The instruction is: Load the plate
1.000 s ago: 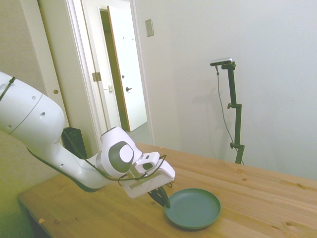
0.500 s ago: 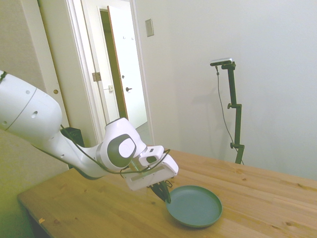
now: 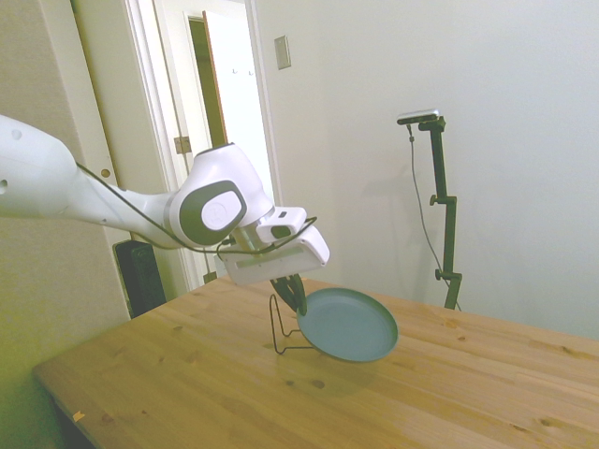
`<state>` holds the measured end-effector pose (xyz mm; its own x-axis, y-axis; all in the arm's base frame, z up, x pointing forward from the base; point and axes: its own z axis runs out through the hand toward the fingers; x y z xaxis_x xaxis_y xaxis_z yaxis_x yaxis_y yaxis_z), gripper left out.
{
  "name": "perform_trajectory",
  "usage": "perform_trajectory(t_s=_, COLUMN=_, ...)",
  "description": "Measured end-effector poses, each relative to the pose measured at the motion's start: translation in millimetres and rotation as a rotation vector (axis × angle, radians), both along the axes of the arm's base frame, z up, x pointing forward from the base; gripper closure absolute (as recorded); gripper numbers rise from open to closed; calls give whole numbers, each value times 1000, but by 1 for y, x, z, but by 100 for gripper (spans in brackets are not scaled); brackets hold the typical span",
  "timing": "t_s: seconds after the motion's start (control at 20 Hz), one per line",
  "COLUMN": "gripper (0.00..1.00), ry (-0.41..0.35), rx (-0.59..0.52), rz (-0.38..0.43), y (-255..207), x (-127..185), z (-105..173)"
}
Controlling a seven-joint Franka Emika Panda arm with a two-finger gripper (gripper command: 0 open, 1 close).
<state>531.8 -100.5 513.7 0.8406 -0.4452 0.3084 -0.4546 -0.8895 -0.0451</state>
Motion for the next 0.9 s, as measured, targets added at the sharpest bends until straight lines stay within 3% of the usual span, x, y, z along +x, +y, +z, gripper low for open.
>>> perform_trajectory(t_s=0.45, gripper=100, ry=82, rx=263, rz=91, y=22, x=5, z=68)
perform_trajectory(t_s=0.65, gripper=100, ry=142, rx=343, rz=116, y=22, x=14, z=69)
perform_trajectory(t_s=0.9, gripper=100, ry=159, rx=361, rz=127, y=24, x=31, z=66)
